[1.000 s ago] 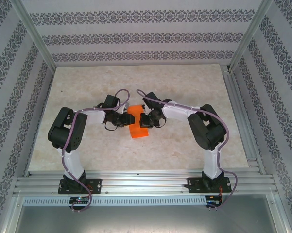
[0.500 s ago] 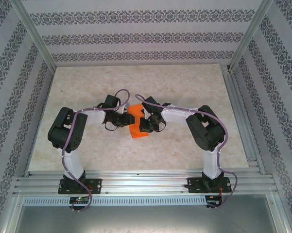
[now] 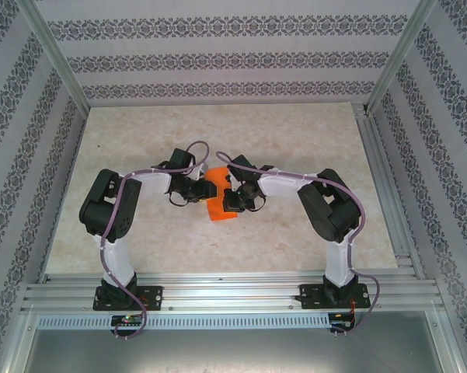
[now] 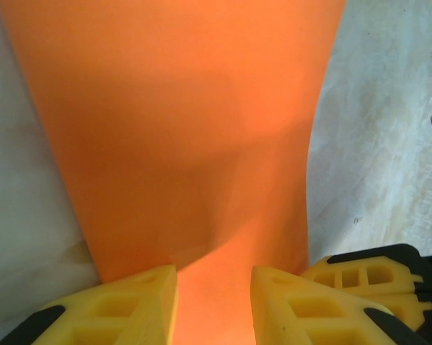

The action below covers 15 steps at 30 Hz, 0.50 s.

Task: Fold a paper plane with a square sheet of paper (fold left side to right side)
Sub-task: Hold the square sheet of paper at the center of the table, then first fold the square sheet of paper in half at the center of the table.

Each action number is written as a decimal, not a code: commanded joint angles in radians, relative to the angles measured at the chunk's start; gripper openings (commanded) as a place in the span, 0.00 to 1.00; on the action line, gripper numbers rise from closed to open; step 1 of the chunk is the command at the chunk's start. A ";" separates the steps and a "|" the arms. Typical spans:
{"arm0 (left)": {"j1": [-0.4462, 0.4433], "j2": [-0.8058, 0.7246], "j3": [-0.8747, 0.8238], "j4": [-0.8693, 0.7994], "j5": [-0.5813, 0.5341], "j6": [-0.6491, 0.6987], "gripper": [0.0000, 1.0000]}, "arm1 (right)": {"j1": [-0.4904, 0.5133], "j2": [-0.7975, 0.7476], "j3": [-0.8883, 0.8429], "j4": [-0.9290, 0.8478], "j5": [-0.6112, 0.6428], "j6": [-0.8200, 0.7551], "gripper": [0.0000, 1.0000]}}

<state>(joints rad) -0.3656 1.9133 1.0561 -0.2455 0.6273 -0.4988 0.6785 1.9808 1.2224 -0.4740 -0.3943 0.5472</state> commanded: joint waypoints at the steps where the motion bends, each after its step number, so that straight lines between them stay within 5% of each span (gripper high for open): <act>1: 0.020 0.075 0.046 -0.035 -0.103 0.060 0.35 | -0.006 0.033 -0.062 -0.101 0.094 -0.028 0.05; 15: 0.086 0.181 0.209 -0.024 -0.068 0.047 0.38 | -0.001 0.050 -0.089 -0.114 0.122 -0.044 0.05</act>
<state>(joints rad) -0.3344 2.0239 1.2217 -0.3862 0.7189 -0.4885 0.6785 1.9720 1.2011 -0.4458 -0.3904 0.5251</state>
